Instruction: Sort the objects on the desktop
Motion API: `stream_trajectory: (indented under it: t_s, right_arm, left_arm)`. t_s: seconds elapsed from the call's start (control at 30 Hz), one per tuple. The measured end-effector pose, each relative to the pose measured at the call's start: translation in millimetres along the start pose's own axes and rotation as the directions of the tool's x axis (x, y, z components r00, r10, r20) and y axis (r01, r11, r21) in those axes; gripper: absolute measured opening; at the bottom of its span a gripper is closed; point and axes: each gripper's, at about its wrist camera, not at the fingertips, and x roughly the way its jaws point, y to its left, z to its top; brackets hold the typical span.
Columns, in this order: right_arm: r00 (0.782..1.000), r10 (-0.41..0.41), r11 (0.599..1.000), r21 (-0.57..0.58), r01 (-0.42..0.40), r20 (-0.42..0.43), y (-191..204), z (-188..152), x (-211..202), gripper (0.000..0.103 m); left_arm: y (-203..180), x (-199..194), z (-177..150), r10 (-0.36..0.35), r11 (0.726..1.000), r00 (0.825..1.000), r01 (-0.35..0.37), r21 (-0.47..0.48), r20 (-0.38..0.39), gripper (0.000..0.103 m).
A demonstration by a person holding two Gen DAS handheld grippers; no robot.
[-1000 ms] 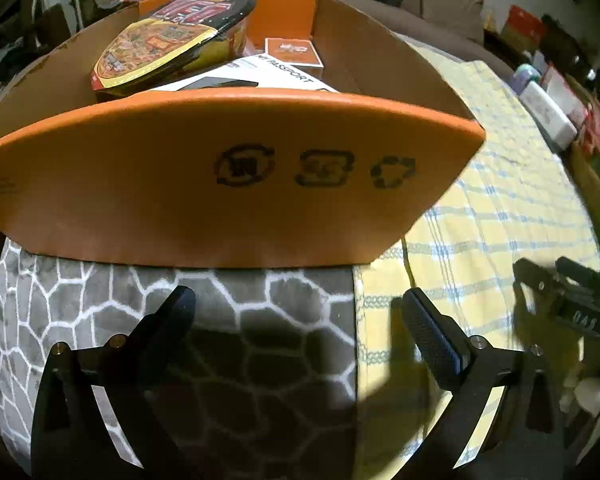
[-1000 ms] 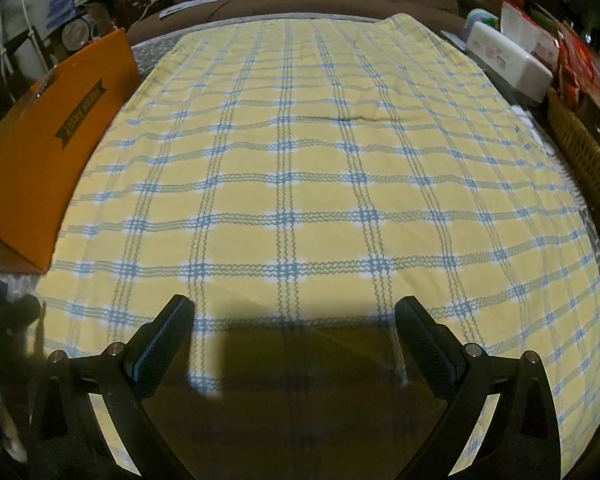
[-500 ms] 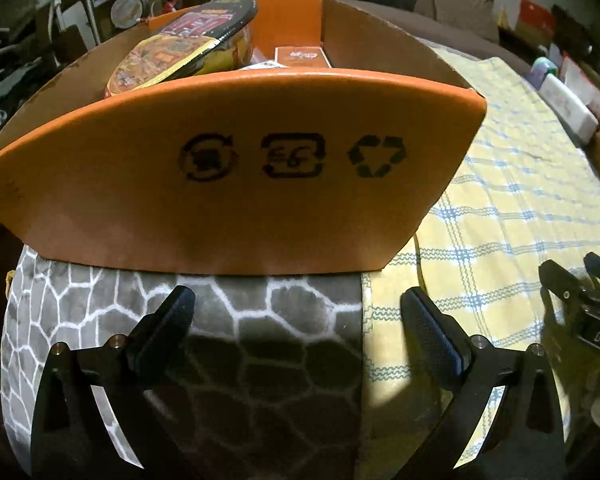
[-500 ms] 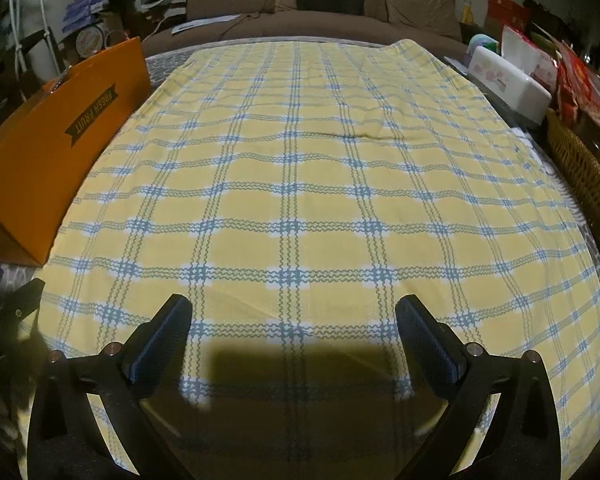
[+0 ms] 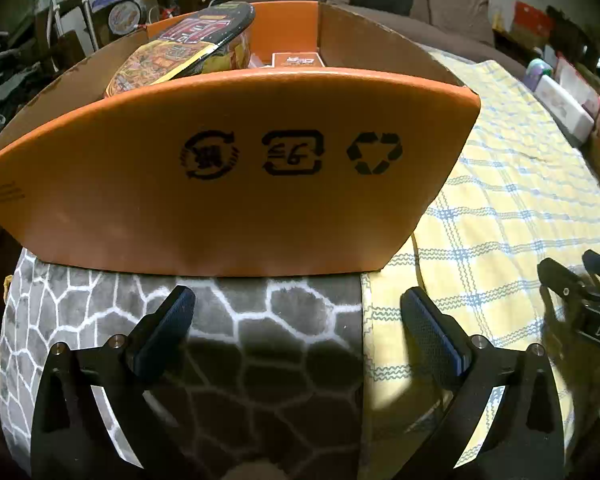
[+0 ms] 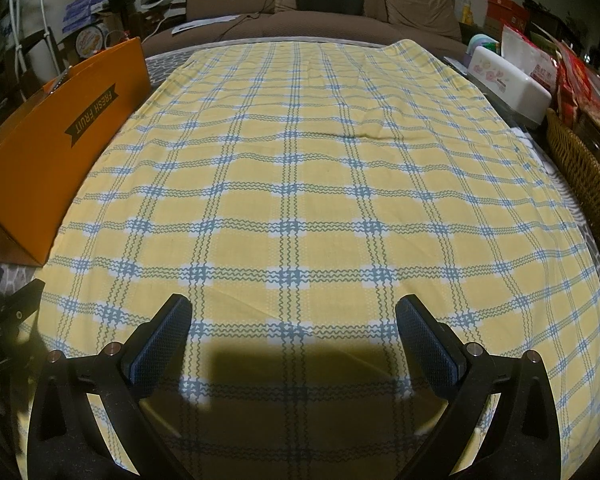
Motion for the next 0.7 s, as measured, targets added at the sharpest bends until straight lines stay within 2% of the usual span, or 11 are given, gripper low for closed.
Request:
stream_trajectory:
  t_s: [0.17,0.23,0.33,0.7]
  right_arm:
    - [1.0,0.0,1.0,0.0,0.0,0.0,0.2,0.1,-0.1,0.103]
    - [1.0,0.0,1.0,0.0,0.0,0.0,-0.1,0.0,0.1,0.103]
    - [1.0,0.0,1.0,0.0,0.0,0.0,-0.1,0.0,0.2,0.103]
    - [1.0,0.0,1.0,0.0,0.0,0.0,0.2,-0.1,0.2,0.103]
  left_arm:
    - [2.2,0.9,8.9,0.021,1.0,1.0,-0.021,0.006,-0.021,0.103]
    - [5.3,3.1,13.1,0.029,0.999,0.999,-0.03,-0.024,-0.033,0.103]
    - [4.8,3.6,8.0,0.045,0.998,0.999,-0.045,-0.039,0.005,0.103]
    - [5.4,4.4,9.4,0.04,0.998,0.999,-0.04,-0.044,0.003,0.103]
